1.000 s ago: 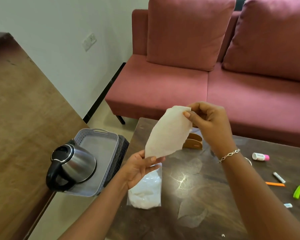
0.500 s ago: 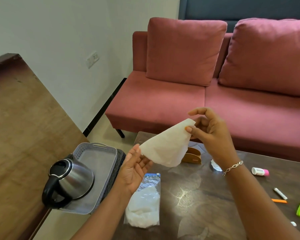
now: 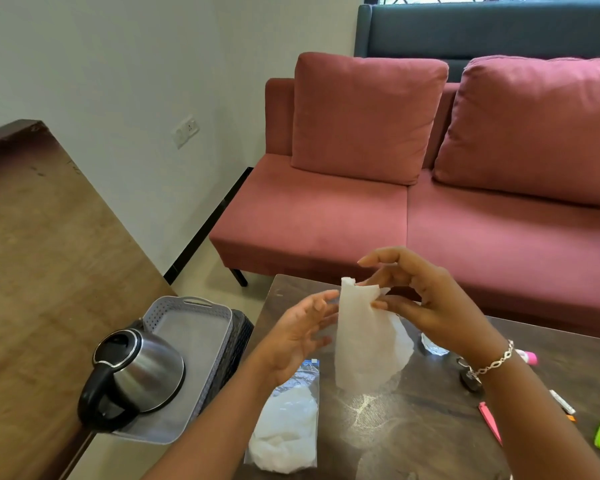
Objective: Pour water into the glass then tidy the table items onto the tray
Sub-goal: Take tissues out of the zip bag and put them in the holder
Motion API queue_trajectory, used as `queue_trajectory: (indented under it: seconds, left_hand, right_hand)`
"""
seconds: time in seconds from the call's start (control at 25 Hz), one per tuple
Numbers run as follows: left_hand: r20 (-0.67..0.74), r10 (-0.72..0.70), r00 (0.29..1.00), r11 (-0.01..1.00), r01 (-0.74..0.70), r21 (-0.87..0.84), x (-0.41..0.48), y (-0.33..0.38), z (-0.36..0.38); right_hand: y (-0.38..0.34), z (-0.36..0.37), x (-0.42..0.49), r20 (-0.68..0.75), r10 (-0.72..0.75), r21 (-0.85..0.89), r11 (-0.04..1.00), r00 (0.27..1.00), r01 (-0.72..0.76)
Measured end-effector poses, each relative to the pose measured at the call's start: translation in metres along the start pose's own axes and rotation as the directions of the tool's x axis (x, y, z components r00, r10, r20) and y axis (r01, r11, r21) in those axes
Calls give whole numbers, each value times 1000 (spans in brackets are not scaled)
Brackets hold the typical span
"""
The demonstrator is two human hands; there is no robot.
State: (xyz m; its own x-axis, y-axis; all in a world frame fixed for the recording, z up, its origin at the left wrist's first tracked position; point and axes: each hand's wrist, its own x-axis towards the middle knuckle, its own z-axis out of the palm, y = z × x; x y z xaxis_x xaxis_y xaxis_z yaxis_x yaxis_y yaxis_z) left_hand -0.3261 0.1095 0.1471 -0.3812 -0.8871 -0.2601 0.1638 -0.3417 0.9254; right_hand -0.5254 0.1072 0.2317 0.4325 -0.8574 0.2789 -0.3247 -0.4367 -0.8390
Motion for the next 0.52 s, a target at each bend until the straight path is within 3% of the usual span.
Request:
queue_trajectory:
  seconds: [0.12,0.24,0.36,0.52]
  left_hand:
    - [50,-55,997,989,62,-136,6,7,4]
    - [29,-75,997,983,79,-163,8,7,1]
    - [-113,0,994,993,-13,-119,7,10,-4]
    - [-232,193,953,978,-168,123,0,25,-11]
  right_hand:
    - [-4,-1,-5,21,-16,-98,995,1000,18]
    - [-5,-2,-10,-25,-30,-170,985,999,25]
    - [1,-4,-14,-120,12,-186,982,993,-34]
    - [10,-2,-19,-186,103,-101,987,977,-123]
